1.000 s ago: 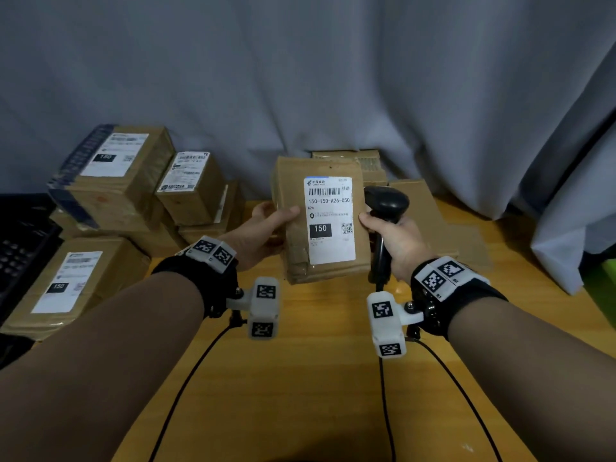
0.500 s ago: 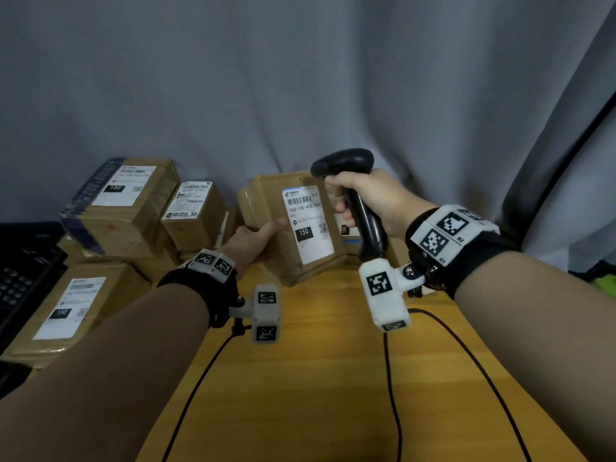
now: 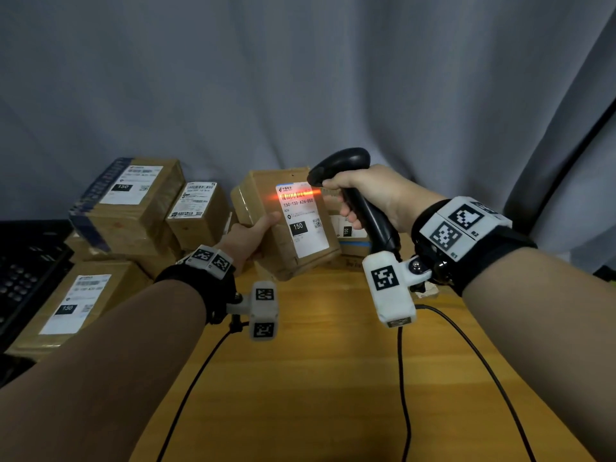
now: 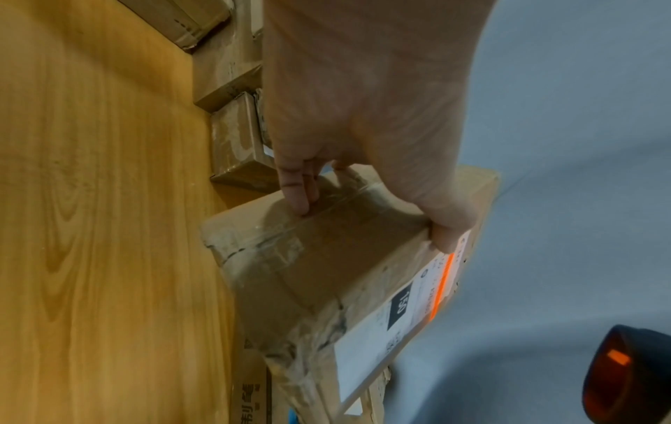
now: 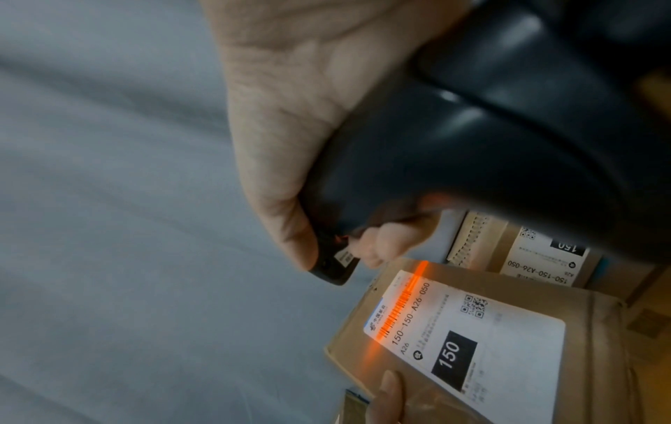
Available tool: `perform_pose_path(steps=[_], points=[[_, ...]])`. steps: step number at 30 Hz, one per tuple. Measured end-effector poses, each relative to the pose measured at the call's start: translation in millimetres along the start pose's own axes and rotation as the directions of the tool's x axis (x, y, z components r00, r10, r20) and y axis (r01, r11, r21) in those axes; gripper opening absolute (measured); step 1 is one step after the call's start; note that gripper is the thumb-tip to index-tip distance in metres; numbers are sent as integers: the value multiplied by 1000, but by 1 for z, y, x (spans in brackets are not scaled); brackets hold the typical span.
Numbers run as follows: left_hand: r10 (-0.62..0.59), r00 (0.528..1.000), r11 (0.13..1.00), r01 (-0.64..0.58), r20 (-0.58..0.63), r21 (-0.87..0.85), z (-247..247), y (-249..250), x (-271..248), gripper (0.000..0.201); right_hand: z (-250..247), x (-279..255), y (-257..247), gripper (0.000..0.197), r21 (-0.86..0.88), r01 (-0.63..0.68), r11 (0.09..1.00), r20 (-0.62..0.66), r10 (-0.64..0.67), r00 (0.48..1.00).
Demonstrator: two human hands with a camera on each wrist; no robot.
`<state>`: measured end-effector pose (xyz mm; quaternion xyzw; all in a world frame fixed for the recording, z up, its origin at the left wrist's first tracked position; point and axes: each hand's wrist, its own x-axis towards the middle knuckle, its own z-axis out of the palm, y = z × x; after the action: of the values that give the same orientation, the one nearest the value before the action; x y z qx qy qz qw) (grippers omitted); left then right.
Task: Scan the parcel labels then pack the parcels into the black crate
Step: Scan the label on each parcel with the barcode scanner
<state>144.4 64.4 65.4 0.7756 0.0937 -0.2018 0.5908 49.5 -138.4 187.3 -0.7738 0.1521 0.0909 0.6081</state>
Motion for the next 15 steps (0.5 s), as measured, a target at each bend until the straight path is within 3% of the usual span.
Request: perform_pose_path(steps=[15], points=[[-12, 1000, 999, 11, 18, 37, -3, -3, -4, 85, 8, -1, 4, 26, -40, -1, 999, 9, 1, 1000]])
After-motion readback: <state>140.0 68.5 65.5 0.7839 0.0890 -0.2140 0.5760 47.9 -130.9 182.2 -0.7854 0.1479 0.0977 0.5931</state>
